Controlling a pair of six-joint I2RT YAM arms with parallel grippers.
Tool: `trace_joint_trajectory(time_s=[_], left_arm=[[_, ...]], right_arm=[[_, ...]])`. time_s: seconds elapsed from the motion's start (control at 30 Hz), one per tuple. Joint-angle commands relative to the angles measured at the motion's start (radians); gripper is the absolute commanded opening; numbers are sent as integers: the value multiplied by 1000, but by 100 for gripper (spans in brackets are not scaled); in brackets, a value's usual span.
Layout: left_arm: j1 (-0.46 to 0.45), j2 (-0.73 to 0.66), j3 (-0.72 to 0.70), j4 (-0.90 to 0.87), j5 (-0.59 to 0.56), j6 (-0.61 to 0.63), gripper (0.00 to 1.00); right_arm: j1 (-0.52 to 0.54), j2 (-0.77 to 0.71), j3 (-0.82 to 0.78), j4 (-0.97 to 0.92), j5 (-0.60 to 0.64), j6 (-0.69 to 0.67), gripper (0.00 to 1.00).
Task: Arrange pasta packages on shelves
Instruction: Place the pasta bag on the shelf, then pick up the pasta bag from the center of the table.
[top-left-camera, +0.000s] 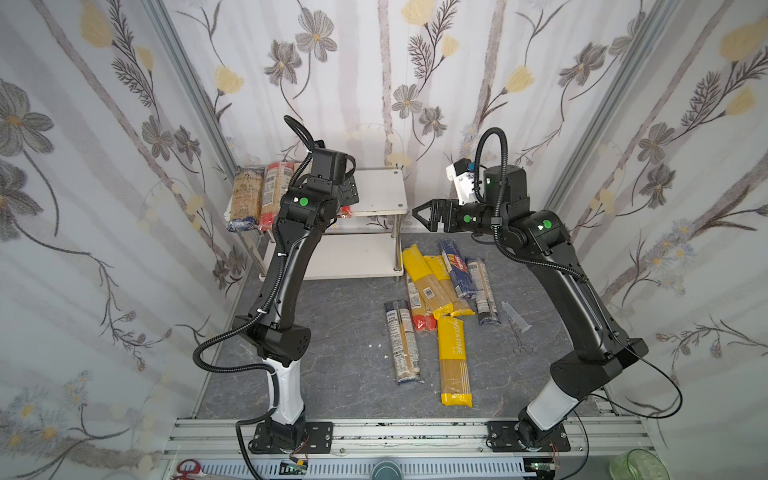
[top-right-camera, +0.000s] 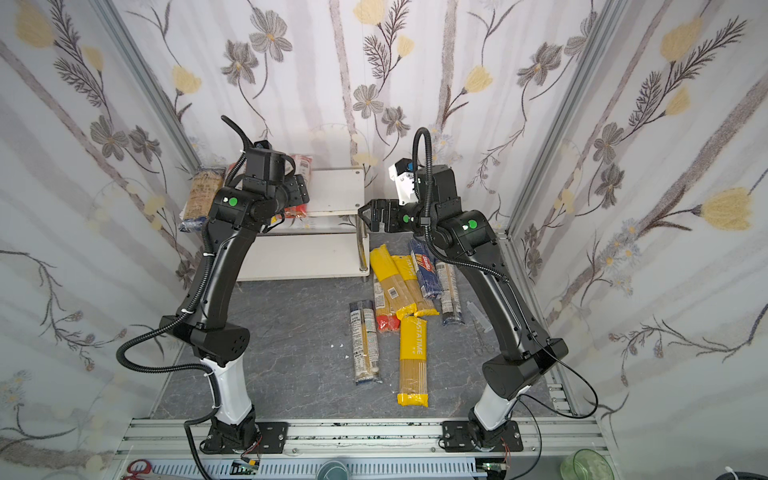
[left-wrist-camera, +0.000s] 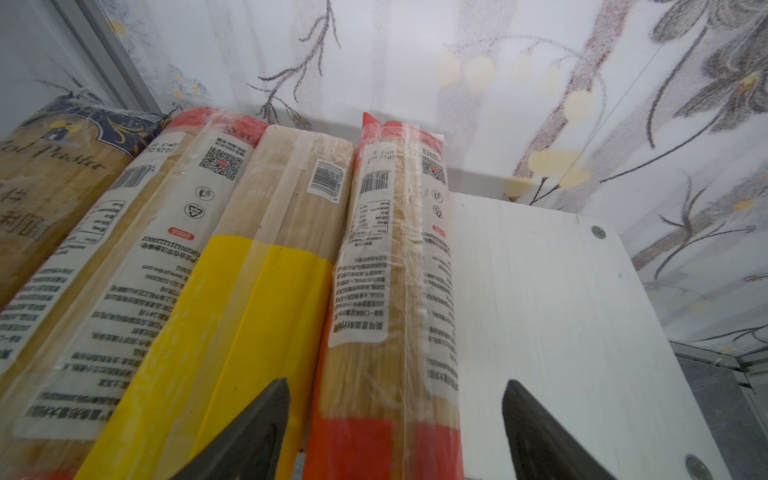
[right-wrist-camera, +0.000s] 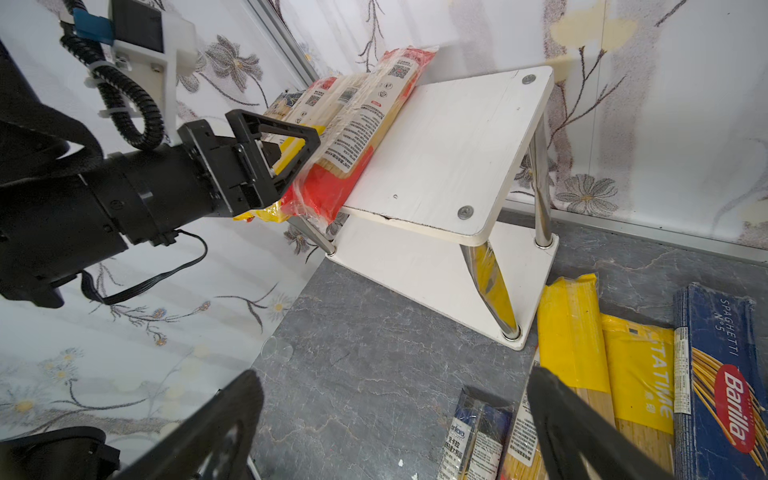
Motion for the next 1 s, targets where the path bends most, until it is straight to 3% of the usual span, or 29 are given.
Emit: trace_joint_trajectory(time_s=[0.0, 0.2, 0.47, 0.7, 0.97], left_arm=[[-22, -25, -9, 29, 17, -16, 85], [-101, -89, -69, 29, -33, -33, 90], [-258, -235, -338, 35, -140, -149, 92], [-401, -421, -726, 100, -166, -348, 96], [-587, -641, -1241, 294, -161, -650, 100]], right_arm=[[2, 0, 6, -8, 5, -9, 100], [3, -33, -17, -57, 43, -35, 100], [3, -194, -265, -27, 56, -39, 100], [2, -392, -501, -28, 86, -26, 100], [-3, -593, -738, -36, 82, -8, 100]])
